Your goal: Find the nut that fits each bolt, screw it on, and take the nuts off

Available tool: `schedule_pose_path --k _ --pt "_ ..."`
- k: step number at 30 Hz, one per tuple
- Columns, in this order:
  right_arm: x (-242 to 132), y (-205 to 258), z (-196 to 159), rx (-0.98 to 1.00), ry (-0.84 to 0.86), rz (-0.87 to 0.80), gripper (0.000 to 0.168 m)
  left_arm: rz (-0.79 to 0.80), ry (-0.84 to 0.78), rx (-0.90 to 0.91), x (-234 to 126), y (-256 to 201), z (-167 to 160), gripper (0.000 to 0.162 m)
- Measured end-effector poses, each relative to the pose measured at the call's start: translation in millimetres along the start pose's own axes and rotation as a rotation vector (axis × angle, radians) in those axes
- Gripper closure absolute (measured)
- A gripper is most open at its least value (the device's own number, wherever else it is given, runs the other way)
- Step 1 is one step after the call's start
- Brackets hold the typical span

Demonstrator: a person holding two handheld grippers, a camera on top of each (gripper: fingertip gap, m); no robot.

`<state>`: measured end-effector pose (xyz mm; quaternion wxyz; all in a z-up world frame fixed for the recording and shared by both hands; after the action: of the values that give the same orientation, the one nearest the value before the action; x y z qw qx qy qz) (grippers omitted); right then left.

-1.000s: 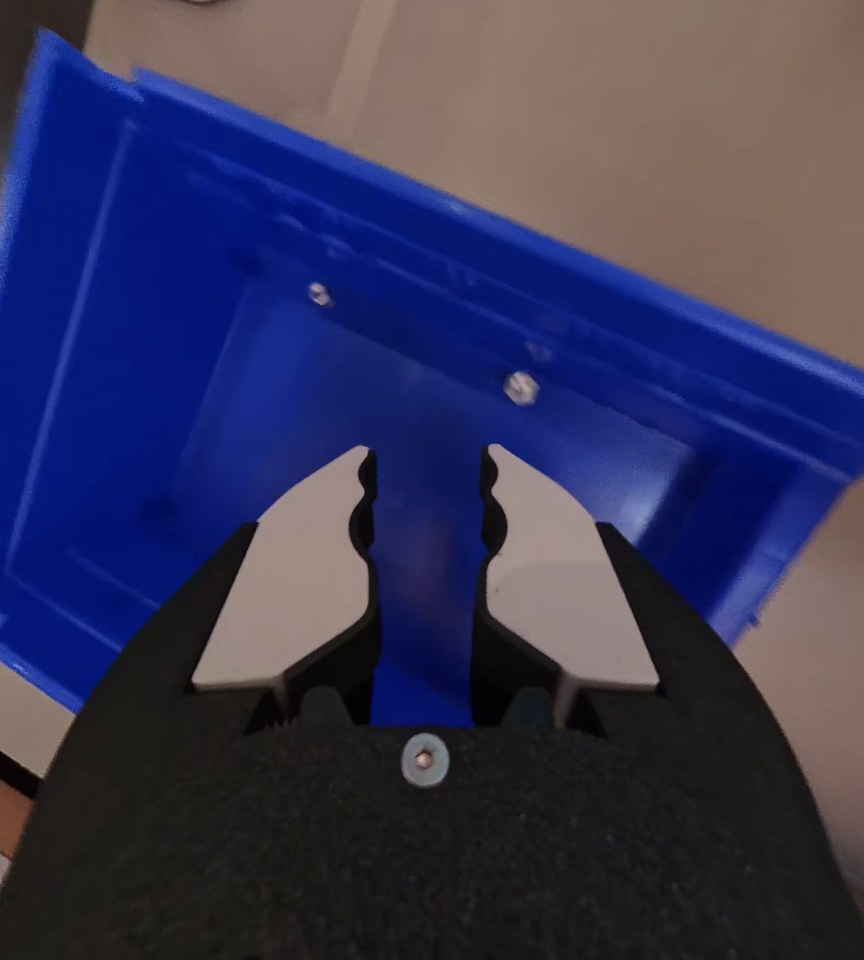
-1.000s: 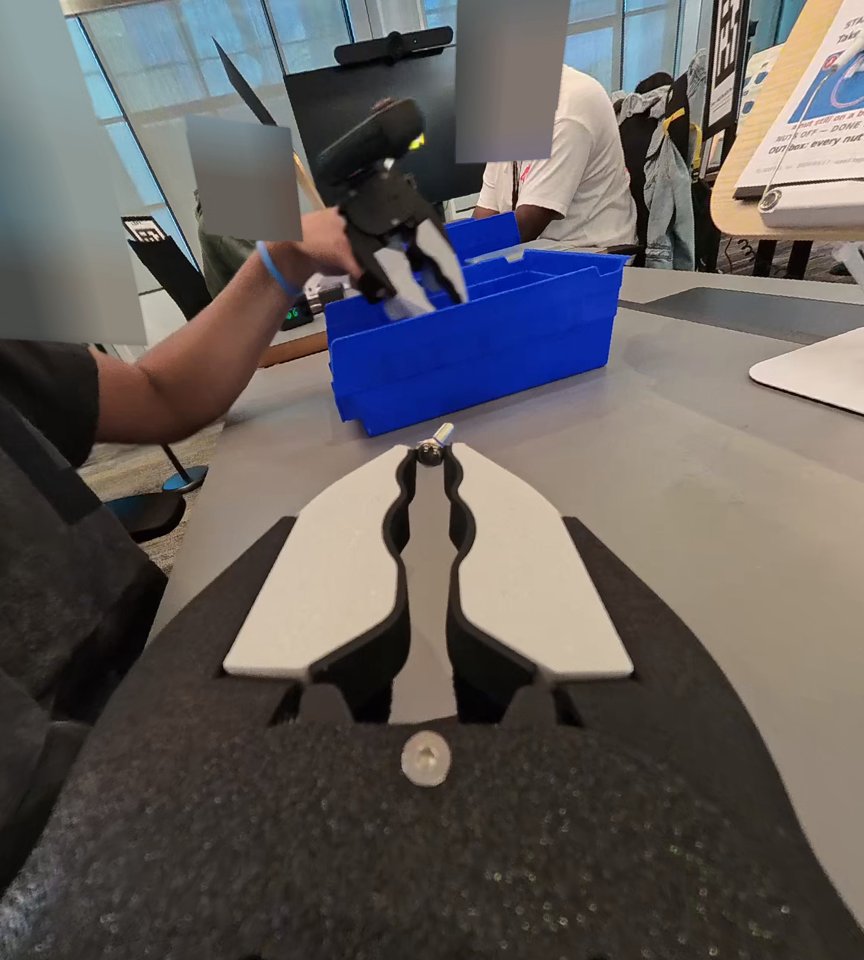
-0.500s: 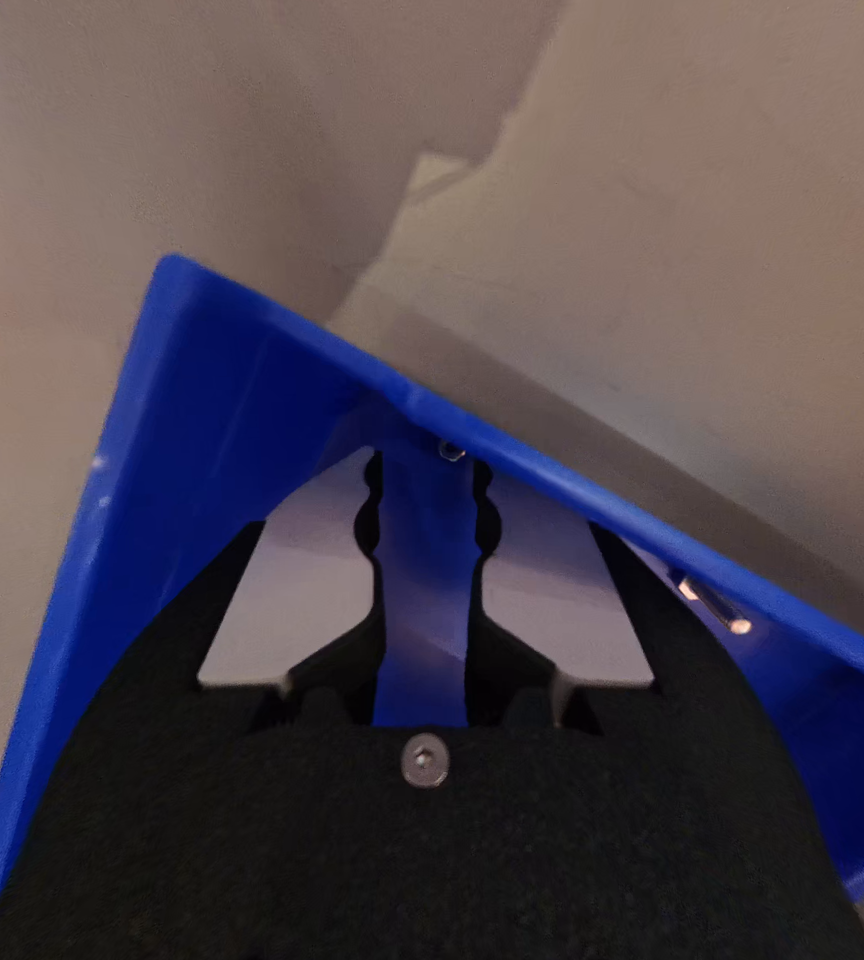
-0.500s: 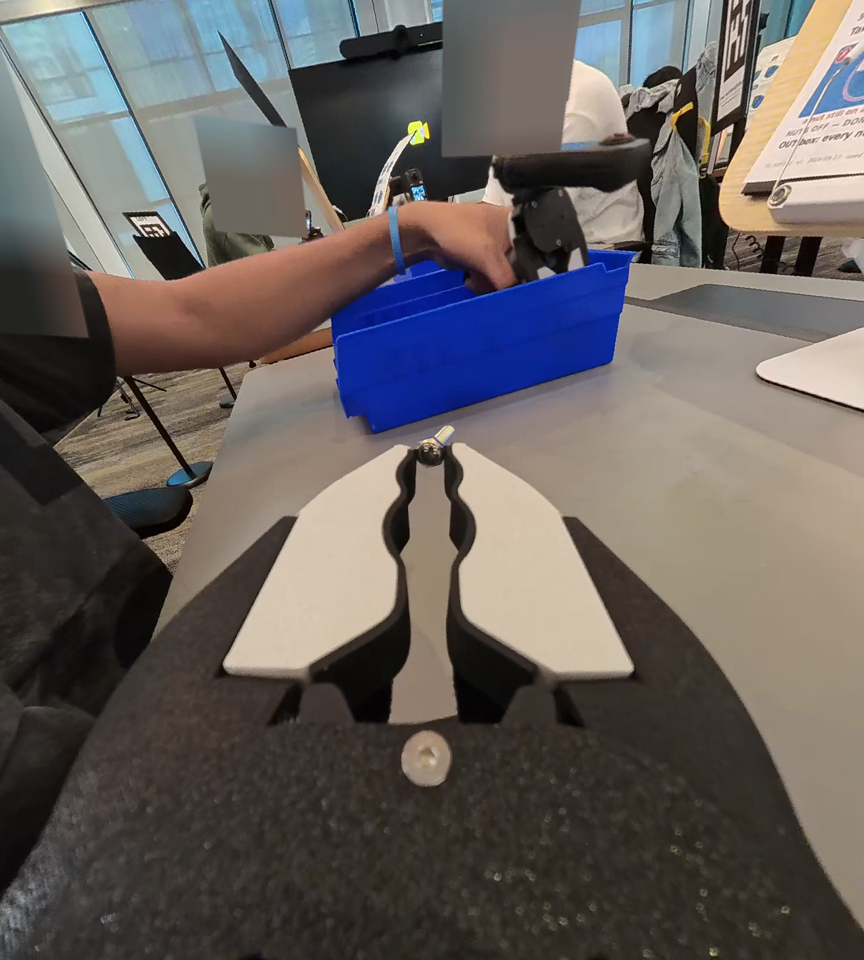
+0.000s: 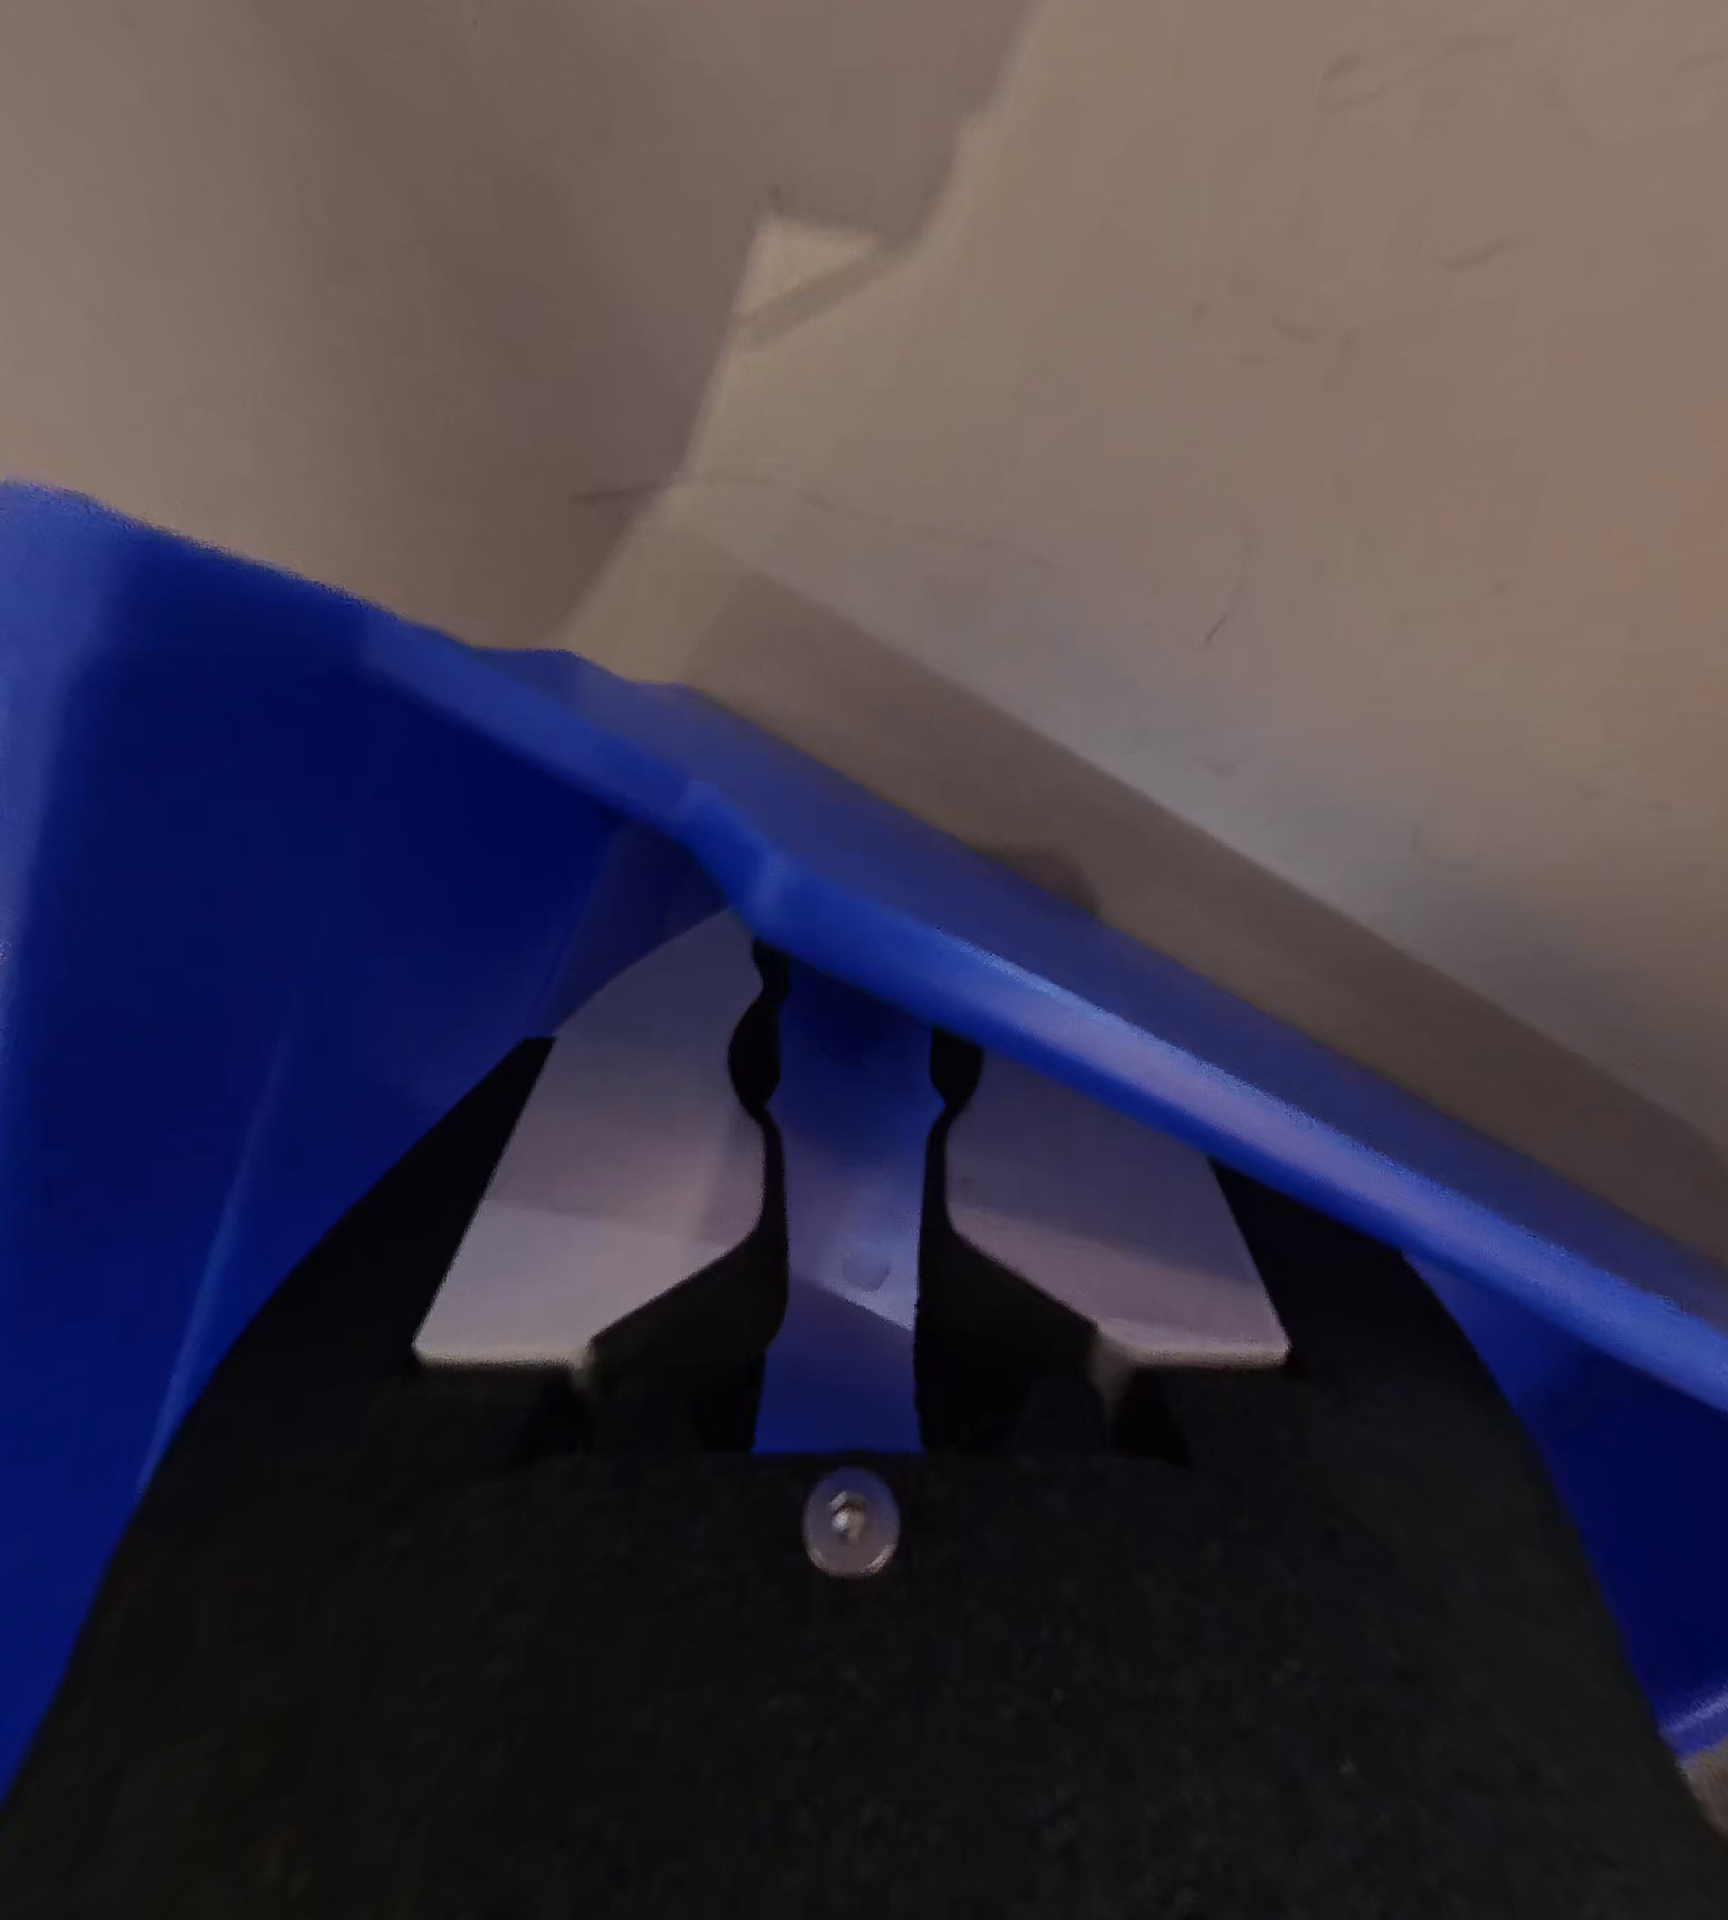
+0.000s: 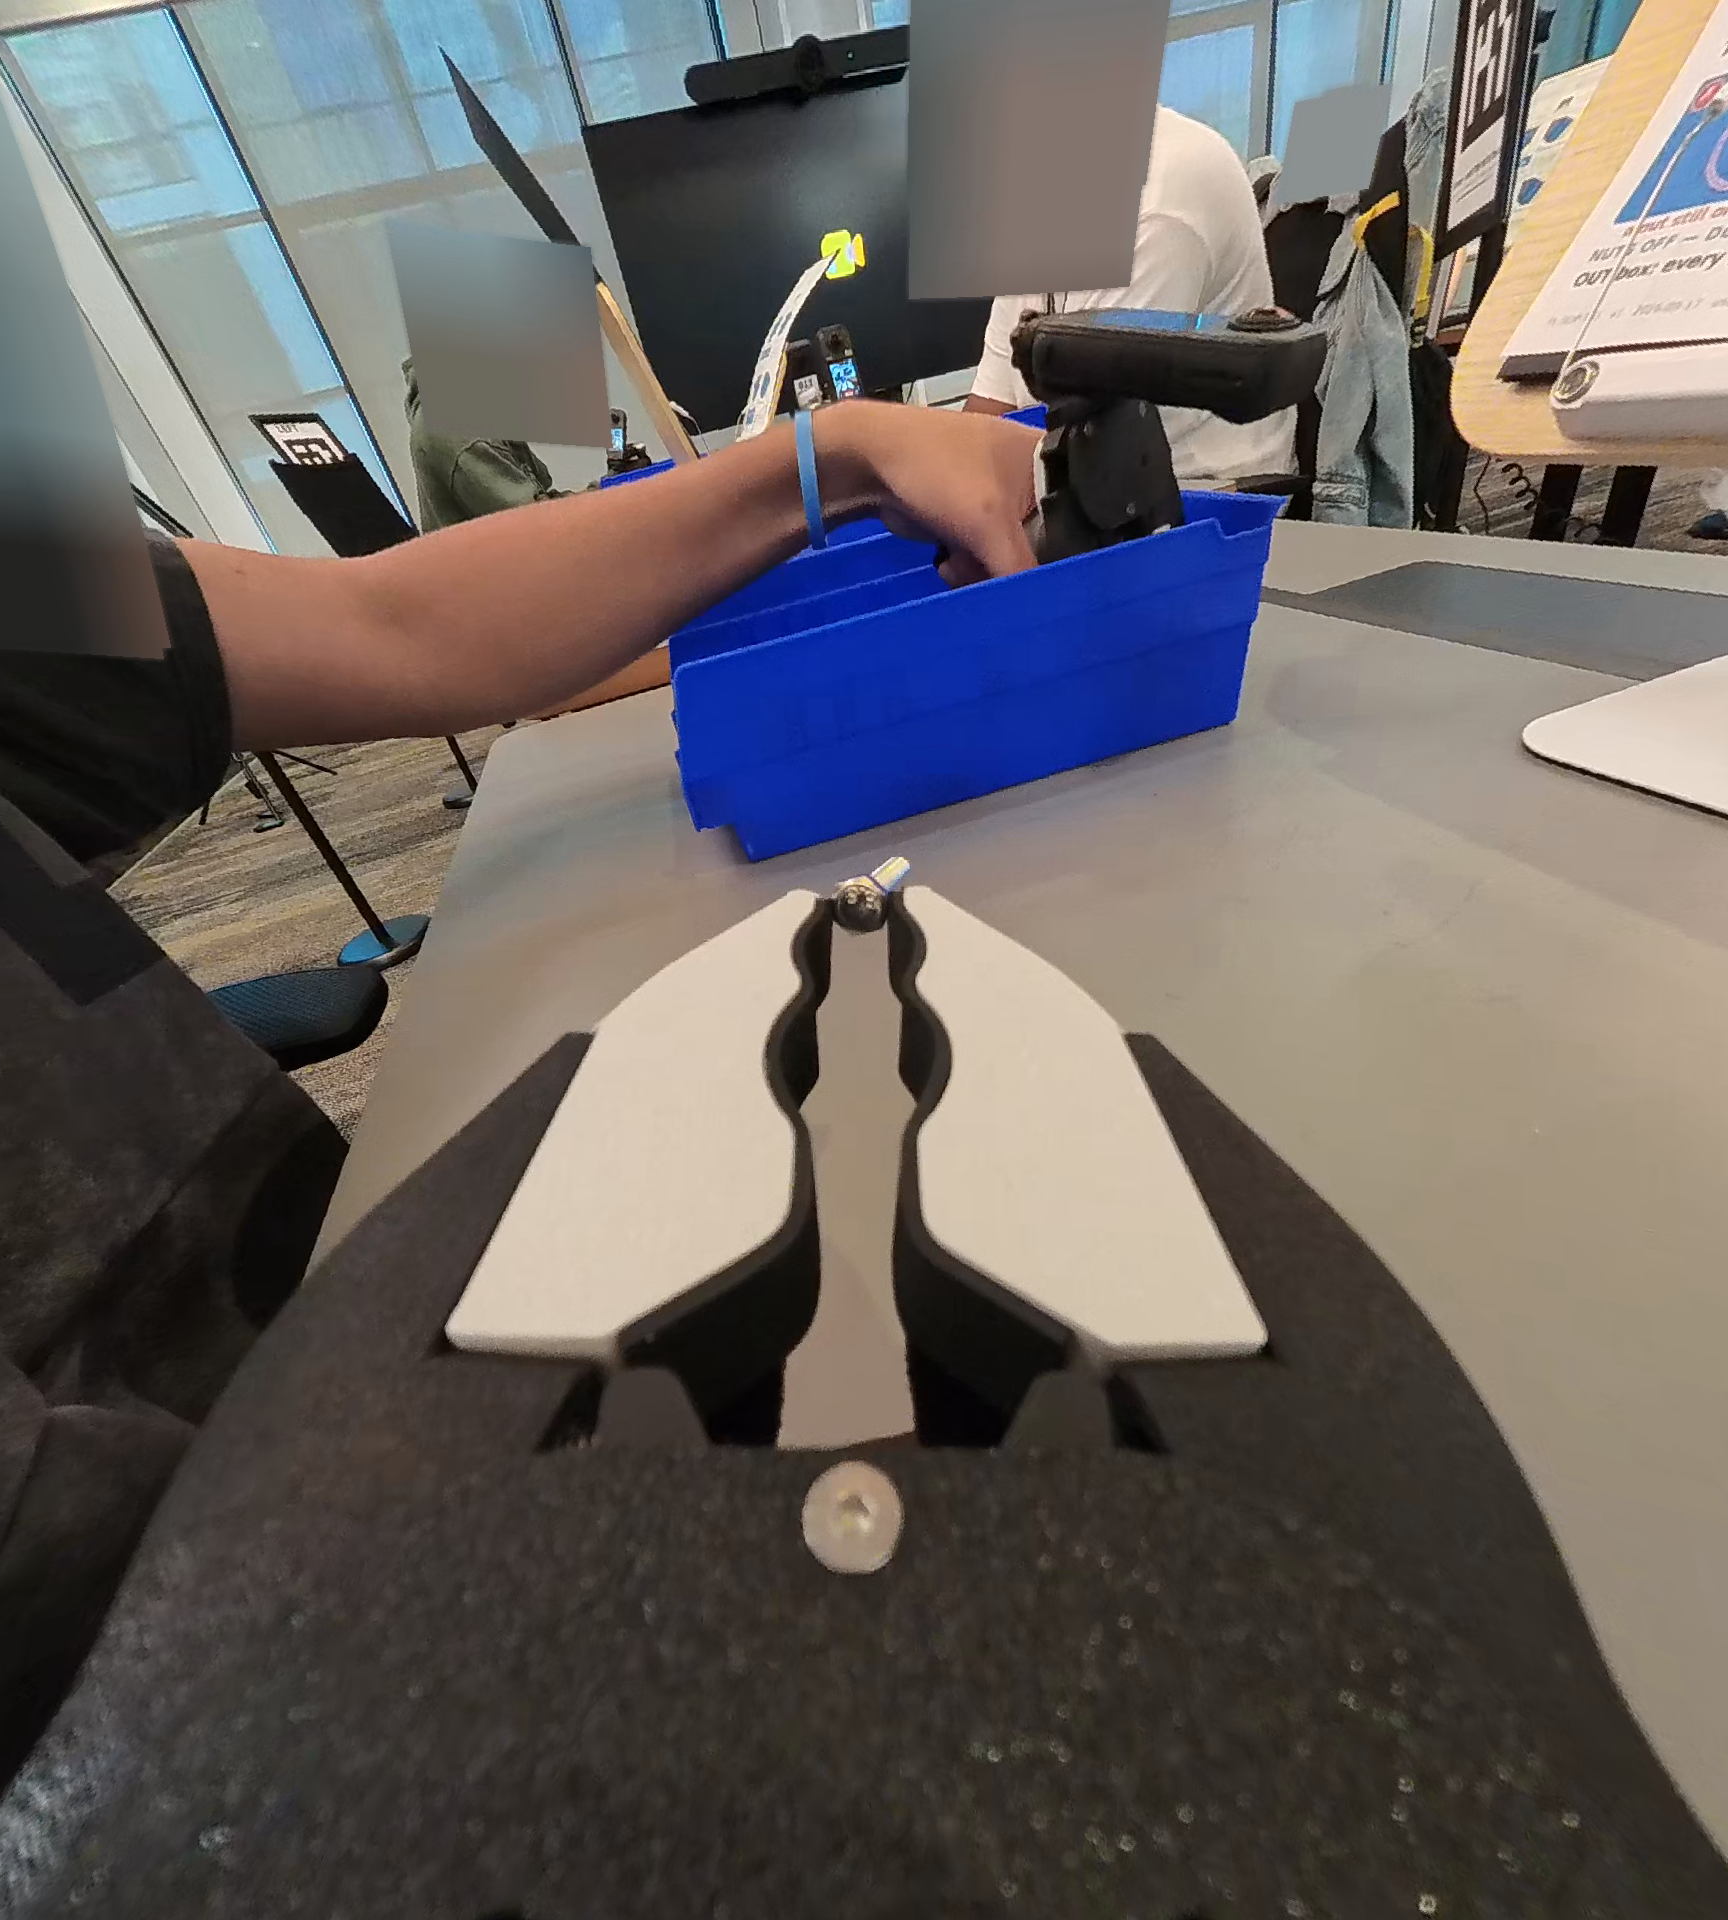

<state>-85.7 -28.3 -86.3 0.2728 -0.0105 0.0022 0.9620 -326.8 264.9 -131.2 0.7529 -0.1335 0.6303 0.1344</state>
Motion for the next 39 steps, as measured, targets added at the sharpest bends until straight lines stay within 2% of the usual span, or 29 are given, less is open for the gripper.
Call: schedule_pose_path --k 2,3,10,13,15,21,26,28,30,32,34,36,39 --pt "0 0 0 -0.003 0.0 -0.001 0.158 -0.002 -0.027 0.015 1 1 2 0.143" --pt "0 0 0 -0.003 0.001 -0.001 0.158 -0.005 -0.049 0.025 1 1 3 0.151" --pt "0 1 0 -0.005 0.002 0.0 0.158 -0.071 -0.092 0.037 -5 2 -11 0.151" --pt "0 1 0 -0.01 0.004 -0.001 0.158 -0.108 -0.184 0.0 -28 -1 -25 0.152" --pt "0 1 0 -0.012 0.008 -0.003 0.158 -0.153 -0.302 -0.034 -52 -9 -35 0.151" --pt "3 5 0 -0.041 0.02 -0.008 0.158 -0.413 -0.707 -0.094 -115 -89 -60 0.152" --pt "6 11 0 -0.079 0.029 -0.003 0.158 -0.554 -0.888 -0.25 -131 -166 -54 0.152" --pt "5 11 1 -0.087 0.022 -0.015 0.158 -0.531 -0.855 -0.267 -118 -195 -46 0.152" --pt "1 8 2 -0.098 0.024 -0.046 0.158 -0.414 -0.773 -0.273 -91 -215 -36 0.152" --pt "-5 3 3 -0.101 0.015 -0.095 0.158 -0.362 -0.665 -0.242 -63 -233 -26 0.152" --pt "-12 -5 5 -0.076 -0.002 -0.147 0.158 -0.256 -0.562 -0.217 -41 -239 -17 0.152" --pt "-18 -13 5 -0.029 -0.016 -0.187 0.158 -0.231 -0.439 -0.168 -25 -249 -10 0.151" --pt "-25 -22 5 0.023 -0.042 -0.225 0.158 -0.126 -0.287 -0.141 -13 -251 1 0.151"
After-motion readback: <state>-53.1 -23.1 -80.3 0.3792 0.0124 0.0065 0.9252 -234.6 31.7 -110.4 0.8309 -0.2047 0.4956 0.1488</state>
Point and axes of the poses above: each gripper's, where its closed fingertips meet, x out along the fingers, z out of its top, y = z × x across the jaws, the point moved 6 cm from there along -x, back along the fingers, and after that the axes turned 12 degrees about -x, right-handed, at the moved point
